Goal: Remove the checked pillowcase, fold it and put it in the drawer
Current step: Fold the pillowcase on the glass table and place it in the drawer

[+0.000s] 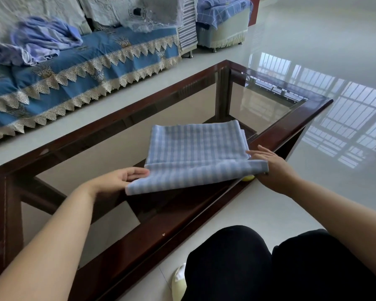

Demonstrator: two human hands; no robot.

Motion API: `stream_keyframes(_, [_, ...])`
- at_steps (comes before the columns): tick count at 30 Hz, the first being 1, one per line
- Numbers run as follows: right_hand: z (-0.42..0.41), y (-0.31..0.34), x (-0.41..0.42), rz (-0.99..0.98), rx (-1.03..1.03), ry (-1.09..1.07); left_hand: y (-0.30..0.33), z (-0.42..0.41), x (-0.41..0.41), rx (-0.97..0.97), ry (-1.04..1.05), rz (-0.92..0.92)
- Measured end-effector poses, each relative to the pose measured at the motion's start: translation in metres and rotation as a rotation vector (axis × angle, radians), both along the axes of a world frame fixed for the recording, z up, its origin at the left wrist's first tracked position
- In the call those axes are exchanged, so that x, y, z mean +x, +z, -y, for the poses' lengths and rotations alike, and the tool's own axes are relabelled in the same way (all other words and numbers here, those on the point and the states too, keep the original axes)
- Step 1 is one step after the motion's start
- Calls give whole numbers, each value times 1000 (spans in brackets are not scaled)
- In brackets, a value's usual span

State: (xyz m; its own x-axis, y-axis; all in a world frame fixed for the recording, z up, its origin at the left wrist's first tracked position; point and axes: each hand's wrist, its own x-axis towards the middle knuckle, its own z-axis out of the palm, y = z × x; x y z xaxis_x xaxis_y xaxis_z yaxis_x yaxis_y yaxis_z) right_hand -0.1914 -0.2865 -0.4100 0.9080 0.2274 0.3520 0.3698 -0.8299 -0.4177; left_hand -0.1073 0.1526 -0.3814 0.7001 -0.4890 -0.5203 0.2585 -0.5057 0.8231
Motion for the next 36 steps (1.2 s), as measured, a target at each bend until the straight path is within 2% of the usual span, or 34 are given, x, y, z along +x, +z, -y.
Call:
stream_keyframes(3, [-11, 11, -6, -178, 267, -240, 0, 2, -13, -106, 152, 72])
stream_keyframes(6, [-17, 12, 8, -253, 487, -421, 6, 39, -24, -324, 464, 227])
stream_keyframes(8, [-19, 12, 24, -300, 448, -549, 9, 63, -22, -333, 563, 286])
stream_keyframes(10, [-19, 10, 38, -375, 280, -653, 6, 85, -20, -169, 542, 306])
stream_keyframes(13, [-22, 7, 53, -517, 146, -736, -13, 107, -13, 347, 575, 476])
stream_keyframes(14, [-23, 7, 55, -556, 125, -758, -15, 113, -13, 435, 610, 534])
stream_keyframes(17, [-25, 8, 59, -606, 101, -793, -17, 116, -8, 472, 657, 624])
stream_keyframes(21, [-31, 14, 58, -549, 26, -810, -17, 110, -3, 649, 505, 615])
stream_keyframes(24, [-39, 27, 64, -629, -194, -759, -14, 116, 4, 896, 260, 848])
stream_keyframes(25, [-41, 32, 67, -658, -277, -746, -13, 121, 8, 909, 153, 894])
stream_keyframes(27, [-45, 39, 72, -657, -333, -774, -14, 133, 14, 844, 13, 817])
stream_keyframes(30, [-39, 27, 73, -712, -75, -879, -25, 138, 19, 836, -55, 633])
stream_keyframes(33, [-33, 18, 61, -819, 326, -909, -25, 137, 19, 860, -84, 613])
stream_keyframes(36, [-30, 14, 54, -790, 490, -921, -20, 140, 11, 871, -117, 602])
